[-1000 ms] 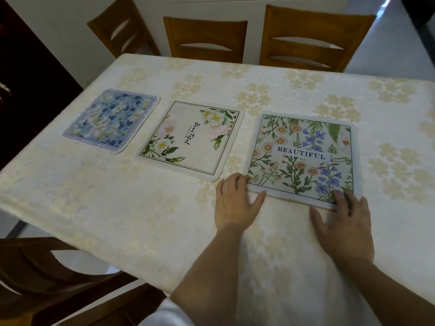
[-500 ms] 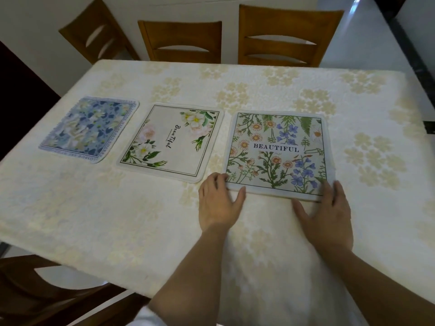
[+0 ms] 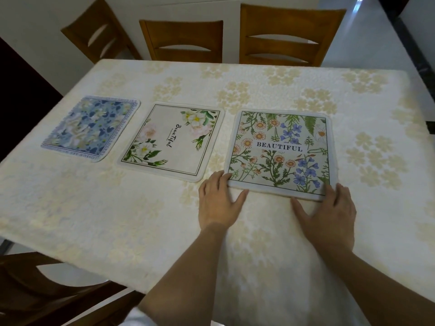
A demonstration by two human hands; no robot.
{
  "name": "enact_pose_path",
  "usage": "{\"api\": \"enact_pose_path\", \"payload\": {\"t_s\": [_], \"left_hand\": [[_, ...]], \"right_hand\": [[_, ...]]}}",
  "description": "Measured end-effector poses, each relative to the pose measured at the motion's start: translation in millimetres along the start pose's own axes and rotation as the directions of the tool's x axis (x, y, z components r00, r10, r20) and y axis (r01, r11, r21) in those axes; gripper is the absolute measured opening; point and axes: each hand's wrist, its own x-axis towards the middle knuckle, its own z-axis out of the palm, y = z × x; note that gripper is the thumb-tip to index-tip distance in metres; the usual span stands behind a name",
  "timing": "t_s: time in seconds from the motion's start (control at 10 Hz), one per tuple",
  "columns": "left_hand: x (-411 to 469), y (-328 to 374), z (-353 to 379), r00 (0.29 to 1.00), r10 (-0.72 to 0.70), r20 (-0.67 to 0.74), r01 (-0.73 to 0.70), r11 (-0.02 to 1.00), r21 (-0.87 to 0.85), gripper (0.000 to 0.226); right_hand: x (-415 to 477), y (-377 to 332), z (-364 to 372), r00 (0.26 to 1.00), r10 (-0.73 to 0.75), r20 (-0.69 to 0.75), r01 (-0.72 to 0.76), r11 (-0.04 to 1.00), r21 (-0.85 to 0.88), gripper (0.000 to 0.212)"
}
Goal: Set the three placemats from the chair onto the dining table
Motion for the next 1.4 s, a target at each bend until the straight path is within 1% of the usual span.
{"api": "enact_pose_path", "payload": {"t_s": [0.1,0.5,0.7,0.8,0.9,1.0,1.1,1.2,1.3,1.4], "left_hand": [[0.8,0.0,1.2,1.000,0.005,0.004,-0.005,1.000,0.009,0.070],[2.7,2.6,-1.1,0.998,-0.035,0.046,0.033,0.999,0.043,0.072],[1.2,6.2,-5.5,0.996,-0.054,0.074,0.049,0.997,0.063,0.072],[0.1,9.8,-7.4,0.994,-0.061,0.086,0.052,0.994,0.101,0.070],[-8.3,14.8,-12.2,0.983,-0.066,0.174,0.043,0.990,0.132,0.068],[-16.6,9.0,-35.3,0.940,-0.046,0.339,-0.027,0.978,0.207,0.064],[-17.8,4.3,-82.7,0.899,-0.036,0.436,-0.126,0.933,0.338,0.053],[-23.8,14.3,-139.8,0.893,-0.017,0.449,-0.129,0.948,0.291,0.043],[-39.7,18.6,-191.5,0.854,0.116,0.507,-0.339,0.863,0.375,0.043],[-45.1,7.4,-241.3,0.851,0.154,0.502,-0.405,0.801,0.441,0.039]], "right_hand": [[0.8,0.8,0.3,1.000,0.012,-0.023,-0.011,1.000,0.028,0.093],[5.5,3.1,1.0,1.000,0.001,-0.021,-0.001,1.000,-0.009,0.087],[5.2,5.4,1.9,1.000,0.006,-0.011,-0.006,1.000,-0.022,0.088],[4.9,3.8,-0.9,1.000,-0.004,-0.002,0.004,0.999,-0.035,0.086],[1.0,3.4,-6.8,0.999,0.004,0.041,-0.002,0.999,-0.044,0.086],[2.3,-1.5,-24.3,0.973,0.030,0.231,0.012,0.984,-0.180,0.088],[2.6,-19.2,-50.4,0.954,-0.004,0.299,0.079,0.968,-0.239,0.074],[-15.6,-59.8,-85.1,0.924,-0.086,0.374,0.143,0.982,-0.127,0.047],[-49.2,-95.1,-117.0,0.882,-0.136,0.451,0.235,0.957,-0.171,0.038],[-76.1,-128.1,-148.9,0.903,-0.158,0.400,0.250,0.949,-0.190,0.036]]}}
